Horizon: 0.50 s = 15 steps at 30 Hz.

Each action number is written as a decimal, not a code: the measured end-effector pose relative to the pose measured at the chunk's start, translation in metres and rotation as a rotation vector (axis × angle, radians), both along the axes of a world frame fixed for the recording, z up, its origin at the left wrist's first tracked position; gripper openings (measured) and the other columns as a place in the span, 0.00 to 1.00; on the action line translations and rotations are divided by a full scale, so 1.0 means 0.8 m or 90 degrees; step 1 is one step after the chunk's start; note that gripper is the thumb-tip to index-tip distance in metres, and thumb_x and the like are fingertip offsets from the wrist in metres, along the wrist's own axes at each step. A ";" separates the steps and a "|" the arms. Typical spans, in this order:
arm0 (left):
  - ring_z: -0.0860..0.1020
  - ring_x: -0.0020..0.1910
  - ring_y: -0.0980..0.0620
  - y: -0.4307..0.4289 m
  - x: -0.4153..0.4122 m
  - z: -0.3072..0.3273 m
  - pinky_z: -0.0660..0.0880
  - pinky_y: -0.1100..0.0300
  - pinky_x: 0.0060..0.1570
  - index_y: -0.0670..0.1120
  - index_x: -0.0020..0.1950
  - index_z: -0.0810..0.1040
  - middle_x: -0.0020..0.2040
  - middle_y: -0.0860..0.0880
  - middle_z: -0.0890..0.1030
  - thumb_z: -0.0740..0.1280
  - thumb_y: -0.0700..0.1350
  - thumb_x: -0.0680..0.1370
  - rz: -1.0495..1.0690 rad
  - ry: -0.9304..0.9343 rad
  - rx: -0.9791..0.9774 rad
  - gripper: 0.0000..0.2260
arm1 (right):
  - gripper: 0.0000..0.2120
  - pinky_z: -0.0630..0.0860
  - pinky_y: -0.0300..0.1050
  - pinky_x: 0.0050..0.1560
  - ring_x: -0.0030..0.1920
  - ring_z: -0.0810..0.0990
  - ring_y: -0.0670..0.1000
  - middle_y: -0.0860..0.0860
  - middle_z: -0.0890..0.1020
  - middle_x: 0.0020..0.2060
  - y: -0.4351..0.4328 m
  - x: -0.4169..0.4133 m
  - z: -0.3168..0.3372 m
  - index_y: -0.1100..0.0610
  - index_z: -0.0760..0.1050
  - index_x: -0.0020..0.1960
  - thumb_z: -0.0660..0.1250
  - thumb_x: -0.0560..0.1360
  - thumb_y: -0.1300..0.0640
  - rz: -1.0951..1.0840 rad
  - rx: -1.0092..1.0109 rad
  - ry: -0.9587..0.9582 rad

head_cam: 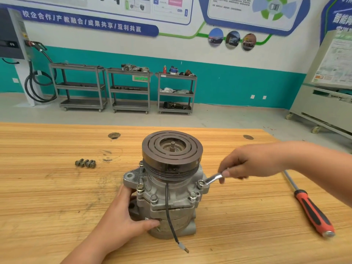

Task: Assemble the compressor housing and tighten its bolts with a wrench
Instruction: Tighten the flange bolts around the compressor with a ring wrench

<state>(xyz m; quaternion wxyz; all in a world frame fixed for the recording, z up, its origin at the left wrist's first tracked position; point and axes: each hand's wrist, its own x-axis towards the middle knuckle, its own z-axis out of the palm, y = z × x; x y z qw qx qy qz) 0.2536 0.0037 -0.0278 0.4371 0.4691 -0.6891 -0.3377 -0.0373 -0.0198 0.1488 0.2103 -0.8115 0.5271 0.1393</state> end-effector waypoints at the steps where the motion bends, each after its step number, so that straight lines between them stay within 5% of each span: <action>1: 0.69 0.57 0.76 0.000 0.000 0.000 0.68 0.80 0.48 0.67 0.60 0.63 0.61 0.61 0.71 0.75 0.66 0.52 -0.001 0.000 0.001 0.39 | 0.10 0.75 0.37 0.39 0.31 0.74 0.39 0.42 0.76 0.32 0.009 -0.001 -0.003 0.48 0.77 0.50 0.58 0.80 0.48 -0.050 0.091 -0.059; 5: 0.68 0.58 0.75 0.000 0.000 0.000 0.68 0.78 0.49 0.69 0.60 0.62 0.62 0.61 0.71 0.75 0.67 0.52 -0.001 -0.002 0.001 0.39 | 0.08 0.76 0.38 0.24 0.26 0.80 0.49 0.52 0.78 0.28 0.061 0.016 -0.032 0.58 0.71 0.42 0.61 0.75 0.54 -0.288 0.459 -0.503; 9: 0.69 0.57 0.76 0.000 0.000 0.000 0.68 0.80 0.49 0.72 0.59 0.61 0.62 0.61 0.71 0.75 0.68 0.52 -0.008 0.003 0.001 0.39 | 0.08 0.74 0.39 0.19 0.26 0.81 0.56 0.60 0.80 0.29 0.101 0.057 -0.074 0.61 0.77 0.35 0.65 0.68 0.57 -0.456 0.458 -0.865; 11: 0.68 0.57 0.76 0.001 0.000 0.001 0.67 0.80 0.49 0.73 0.59 0.61 0.63 0.62 0.70 0.75 0.68 0.52 -0.011 0.001 -0.001 0.39 | 0.07 0.76 0.41 0.21 0.27 0.82 0.56 0.61 0.80 0.30 0.108 0.064 -0.082 0.61 0.80 0.34 0.68 0.68 0.58 -0.449 0.471 -0.934; 15: 0.69 0.57 0.76 0.002 0.000 0.002 0.67 0.80 0.48 0.75 0.59 0.61 0.63 0.61 0.70 0.76 0.67 0.52 -0.012 0.005 0.000 0.39 | 0.06 0.77 0.39 0.33 0.34 0.81 0.50 0.52 0.80 0.34 0.108 0.042 -0.080 0.54 0.83 0.44 0.68 0.70 0.55 -0.313 0.491 -0.834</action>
